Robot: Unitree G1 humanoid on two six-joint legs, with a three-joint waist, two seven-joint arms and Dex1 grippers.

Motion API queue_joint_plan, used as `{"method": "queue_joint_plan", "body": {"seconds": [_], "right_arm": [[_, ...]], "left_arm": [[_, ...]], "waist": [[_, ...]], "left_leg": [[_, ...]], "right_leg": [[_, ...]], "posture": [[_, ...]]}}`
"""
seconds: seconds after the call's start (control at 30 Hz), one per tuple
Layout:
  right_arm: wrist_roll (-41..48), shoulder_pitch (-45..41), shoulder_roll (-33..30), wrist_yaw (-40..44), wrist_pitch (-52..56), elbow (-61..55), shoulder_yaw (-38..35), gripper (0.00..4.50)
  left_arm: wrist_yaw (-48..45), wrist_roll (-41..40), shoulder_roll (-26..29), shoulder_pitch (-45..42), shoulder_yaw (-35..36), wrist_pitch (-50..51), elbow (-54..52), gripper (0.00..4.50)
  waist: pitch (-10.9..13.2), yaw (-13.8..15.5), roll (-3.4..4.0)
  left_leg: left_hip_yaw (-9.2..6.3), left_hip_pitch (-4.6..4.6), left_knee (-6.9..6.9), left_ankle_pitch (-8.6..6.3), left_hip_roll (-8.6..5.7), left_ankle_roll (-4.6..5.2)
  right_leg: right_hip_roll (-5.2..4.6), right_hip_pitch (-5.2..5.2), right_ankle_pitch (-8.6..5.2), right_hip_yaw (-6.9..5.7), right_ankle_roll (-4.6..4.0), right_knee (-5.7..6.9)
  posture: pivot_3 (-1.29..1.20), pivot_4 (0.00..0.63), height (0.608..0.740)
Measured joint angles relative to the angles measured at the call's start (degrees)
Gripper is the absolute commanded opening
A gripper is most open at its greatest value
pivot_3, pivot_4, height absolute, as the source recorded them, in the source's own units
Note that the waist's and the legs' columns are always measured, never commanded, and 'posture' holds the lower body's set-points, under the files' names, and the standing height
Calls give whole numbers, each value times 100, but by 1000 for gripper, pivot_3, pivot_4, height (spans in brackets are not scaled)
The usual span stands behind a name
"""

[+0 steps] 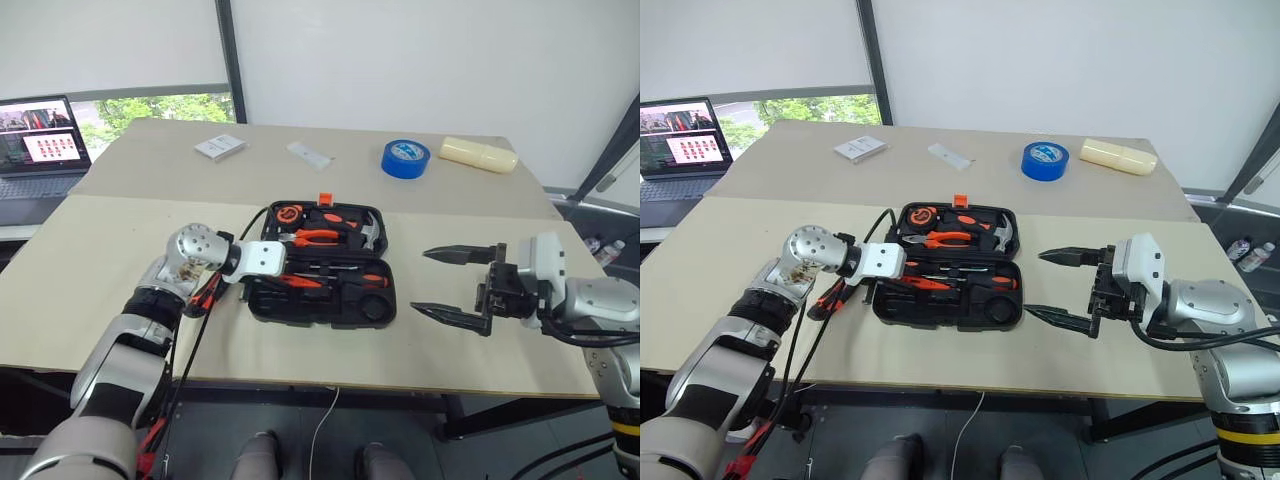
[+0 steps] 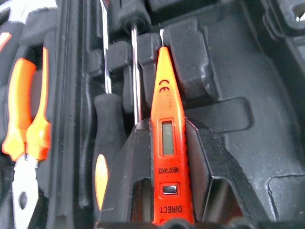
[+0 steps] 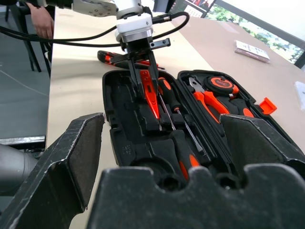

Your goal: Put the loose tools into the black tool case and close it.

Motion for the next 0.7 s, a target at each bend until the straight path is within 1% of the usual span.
{"method": "queue_joint_plan", "body": {"seconds": [0.17,0.2,0.27,0.3,0.33,0.43,0.53,0.63,0.67,0.7], "right_arm": [[21,116,0,-72,52,-69,-10,4500],[33,122,0,-77,57,-73,-14,4500],[60,124,0,-81,61,-78,-15,4500],[90,127,0,-84,63,-82,-16,4500],[100,143,-1,-84,64,-87,-21,4500],[104,169,-1,-83,73,-88,-41,4500],[110,169,-1,-83,90,-88,-58,4500],[113,171,-1,-84,109,-87,-81,4500],[114,171,-1,-85,112,-87,-81,4500],[113,171,-1,-91,117,-87,-81,4500]], "left_arm": [[18,49,39,28,-21,71,-26,475],[0,45,40,36,-14,101,-25,975],[-20,1,40,64,27,157,-17,1610],[-29,-159,15,87,139,202,49,1770],[-39,-285,-12,111,248,154,126,2157],[-193,-763,-194,144,638,17,406,2157],[-485,-1375,-359,142,1070,208,501,2157],[-652,-1681,-455,140,1322,345,510,1452],[-639,-1702,-487,140,1346,372,542,980],[-594,-1697,-523,140,1360,377,614,599]], "waist": [[-1,-15,2],[-2,-21,3],[-3,-30,5],[-3,-33,5],[-3,-33,5],[-1,-16,3],[-1,-1,2],[-1,-3,2],[-1,-5,2],[-1,-8,2]], "left_leg": [[-1,15,6,0,1,-1],[-2,19,6,0,1,0],[-2,20,6,0,2,0],[-3,20,5,0,2,0],[-3,18,5,0,3,0],[-3,6,6,0,1,1],[-4,2,7,0,0,3],[-5,2,7,0,-1,3],[-5,2,8,0,-1,3],[-5,2,9,0,-1,4]], "right_leg": [[0,15,-4,1,17,0],[1,17,-4,1,17,0],[1,17,-4,2,16,1],[2,16,-3,4,16,1],[3,14,-3,4,16,1],[3,8,1,4,9,0],[2,9,7,3,-1,-2],[2,10,7,2,0,-3],[3,10,7,2,1,-2],[3,10,7,2,1,-2]], "posture": [[0,150,740],[0,150,740],[0,150,740],[0,150,740],[0,150,740],[0,150,740],[0,150,740],[0,150,740],[0,150,740],[0,150,740]]}}
